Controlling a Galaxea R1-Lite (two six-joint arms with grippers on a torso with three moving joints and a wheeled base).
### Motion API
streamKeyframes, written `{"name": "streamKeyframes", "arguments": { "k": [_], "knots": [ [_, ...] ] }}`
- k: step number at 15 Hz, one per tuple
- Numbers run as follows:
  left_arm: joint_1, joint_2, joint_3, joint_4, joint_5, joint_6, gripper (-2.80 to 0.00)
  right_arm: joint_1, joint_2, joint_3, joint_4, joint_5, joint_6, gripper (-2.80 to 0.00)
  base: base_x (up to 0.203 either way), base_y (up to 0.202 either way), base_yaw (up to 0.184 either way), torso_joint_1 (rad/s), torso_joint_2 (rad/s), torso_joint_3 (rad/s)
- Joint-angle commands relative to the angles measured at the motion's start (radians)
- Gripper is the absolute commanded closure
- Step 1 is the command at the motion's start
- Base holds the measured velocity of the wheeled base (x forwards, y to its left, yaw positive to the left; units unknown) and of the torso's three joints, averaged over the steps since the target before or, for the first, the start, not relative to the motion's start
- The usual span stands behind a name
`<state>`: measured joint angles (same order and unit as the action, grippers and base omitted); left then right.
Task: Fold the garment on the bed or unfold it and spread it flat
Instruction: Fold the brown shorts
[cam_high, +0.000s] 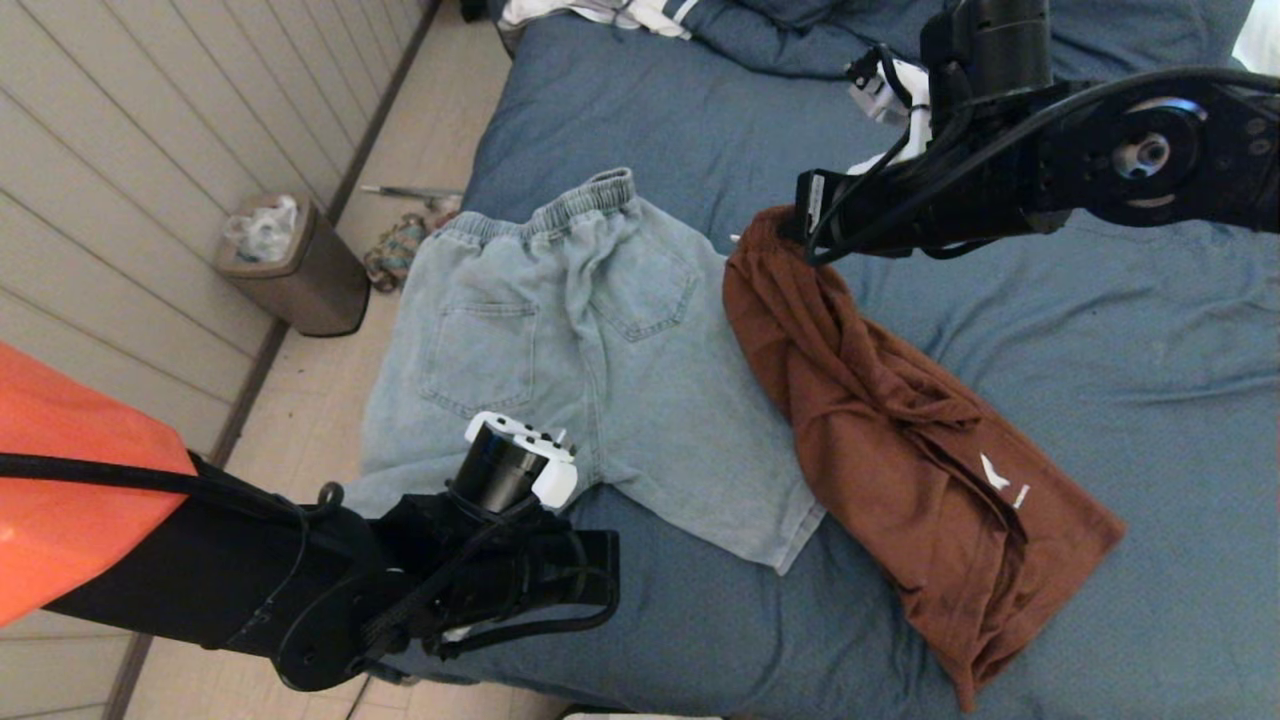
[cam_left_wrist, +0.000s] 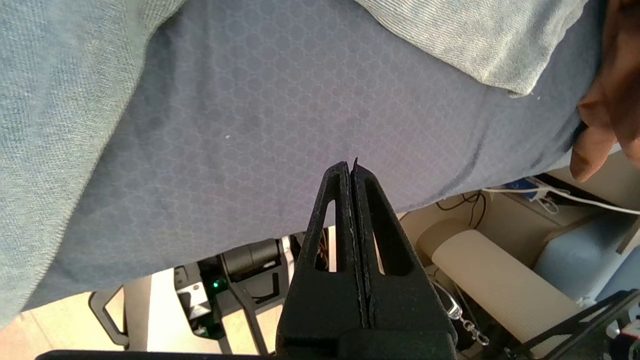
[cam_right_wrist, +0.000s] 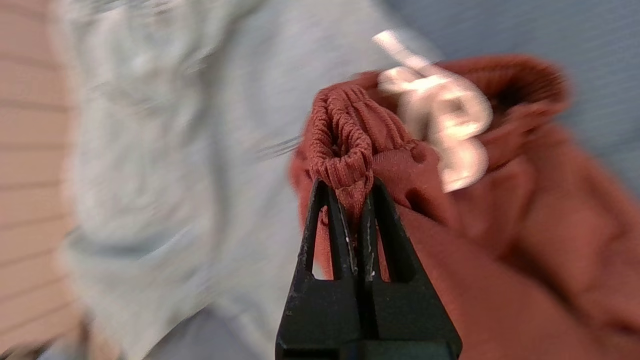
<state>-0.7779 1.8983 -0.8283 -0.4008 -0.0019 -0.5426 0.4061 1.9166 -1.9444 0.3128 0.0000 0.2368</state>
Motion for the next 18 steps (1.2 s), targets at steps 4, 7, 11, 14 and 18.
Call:
{"name": "streamKeyframes", "arguments": {
  "k": [4,7,11,14,18],
  "knots": [
    [-0.001,-0.001,0.001,-0.003,-0.001,-0.002,0.00,-0.131,0.086,-0.013,-0.038,0.018,-0.003,0.00,0.000,0.000,0.000,0.000,0.00,0.000],
    [-0.001,0.002,0.001,-0.003,-0.003,-0.002,0.00,-0.194,0.101,-0.011,-0.040,0.021,0.001,0.00,0.000,0.000,0.000,0.000,0.00,0.000],
    [-0.007,0.025,-0.003,-0.003,-0.006,-0.005,0.00,-0.284,0.105,-0.013,-0.043,0.034,0.000,0.00,0.000,0.000,0.000,0.000,0.00,0.000],
    [-0.015,0.031,-0.003,-0.004,-0.004,-0.005,0.00,-0.327,0.108,-0.011,-0.066,0.060,-0.001,0.00,0.000,0.000,0.000,0.000,0.00,0.000],
    [-0.015,0.038,-0.005,-0.004,-0.004,-0.005,0.00,-0.334,0.095,-0.007,-0.064,0.066,0.005,0.00,0.000,0.000,0.000,0.000,0.00,0.000]
  ]
}}
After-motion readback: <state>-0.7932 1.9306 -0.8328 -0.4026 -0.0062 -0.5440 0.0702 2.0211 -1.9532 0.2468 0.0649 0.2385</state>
